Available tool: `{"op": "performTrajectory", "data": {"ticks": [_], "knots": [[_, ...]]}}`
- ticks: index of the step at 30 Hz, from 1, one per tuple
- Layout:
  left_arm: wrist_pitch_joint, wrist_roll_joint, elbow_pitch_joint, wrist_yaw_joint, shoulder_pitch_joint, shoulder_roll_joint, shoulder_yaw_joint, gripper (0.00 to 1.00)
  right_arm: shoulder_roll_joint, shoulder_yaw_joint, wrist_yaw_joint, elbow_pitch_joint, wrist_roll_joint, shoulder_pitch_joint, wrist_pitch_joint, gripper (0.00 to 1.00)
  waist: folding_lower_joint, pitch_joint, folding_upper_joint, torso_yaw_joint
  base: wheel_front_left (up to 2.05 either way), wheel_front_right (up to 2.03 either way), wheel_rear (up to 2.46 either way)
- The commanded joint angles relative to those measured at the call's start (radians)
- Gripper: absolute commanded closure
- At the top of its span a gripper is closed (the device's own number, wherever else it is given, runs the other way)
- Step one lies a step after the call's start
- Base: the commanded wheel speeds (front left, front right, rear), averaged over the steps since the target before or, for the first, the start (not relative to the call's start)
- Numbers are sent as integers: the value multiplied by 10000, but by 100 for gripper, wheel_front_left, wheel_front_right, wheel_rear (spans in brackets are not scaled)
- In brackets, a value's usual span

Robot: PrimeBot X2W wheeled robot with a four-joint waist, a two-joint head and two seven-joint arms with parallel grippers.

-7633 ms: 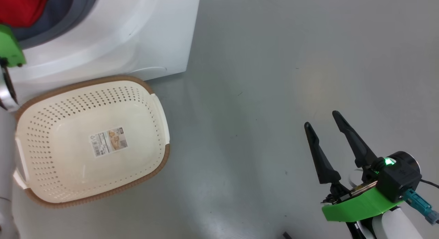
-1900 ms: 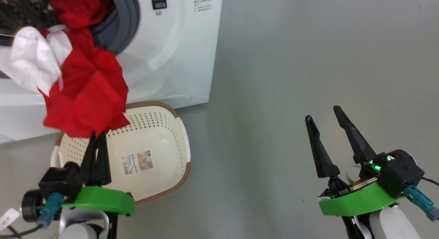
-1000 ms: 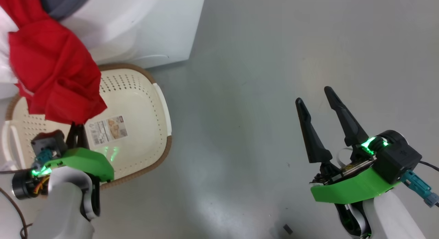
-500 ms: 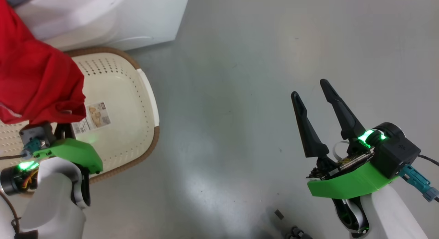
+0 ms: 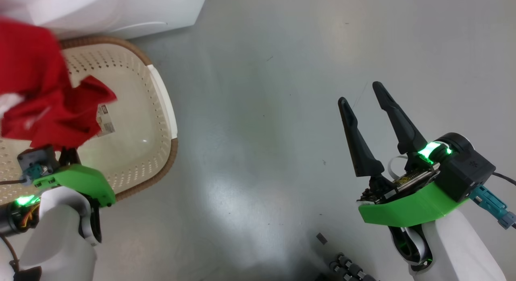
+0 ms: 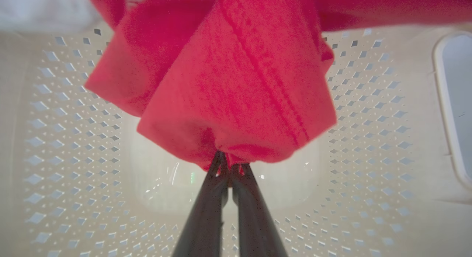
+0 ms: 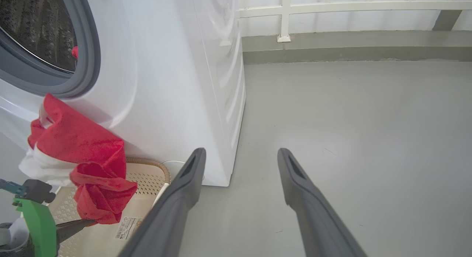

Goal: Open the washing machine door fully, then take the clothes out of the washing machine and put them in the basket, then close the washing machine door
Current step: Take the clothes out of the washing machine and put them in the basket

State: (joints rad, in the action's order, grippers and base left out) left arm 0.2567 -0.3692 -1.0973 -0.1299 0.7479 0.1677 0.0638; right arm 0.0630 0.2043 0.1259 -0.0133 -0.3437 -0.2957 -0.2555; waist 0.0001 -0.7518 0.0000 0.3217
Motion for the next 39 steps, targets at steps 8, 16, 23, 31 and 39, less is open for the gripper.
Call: {"op": "performTrajectory", "data": {"ticks": [8, 16, 23, 31, 39], "knots": [[51, 214, -285, 77, 129, 205, -296, 100, 121, 249, 48, -221, -133, -44, -63, 0, -1, -182, 0, 66, 0, 0, 0], [51, 261, -427, 68, 181, 183, -403, 51, 96, 290, 48, -146, -176, -83, -63, 0, -1, -175, 0, 77, 0, 0, 0], [51, 343, -466, 110, 213, 96, -393, 0, 61, 279, 48, -62, -180, -98, -63, 0, -1, 43, 0, -28, 0, 0, 0], [51, 337, -314, 254, 93, 13, -426, 0, 24, 252, 48, -29, -156, -28, -63, 0, -1, 498, 0, -236, 0, 0, 0], [51, 93, 101, 378, -183, -248, -693, 0, -5, 188, 48, -11, -49, 163, -63, 0, -1, 1145, 0, -443, 0, 0, 0]]}}
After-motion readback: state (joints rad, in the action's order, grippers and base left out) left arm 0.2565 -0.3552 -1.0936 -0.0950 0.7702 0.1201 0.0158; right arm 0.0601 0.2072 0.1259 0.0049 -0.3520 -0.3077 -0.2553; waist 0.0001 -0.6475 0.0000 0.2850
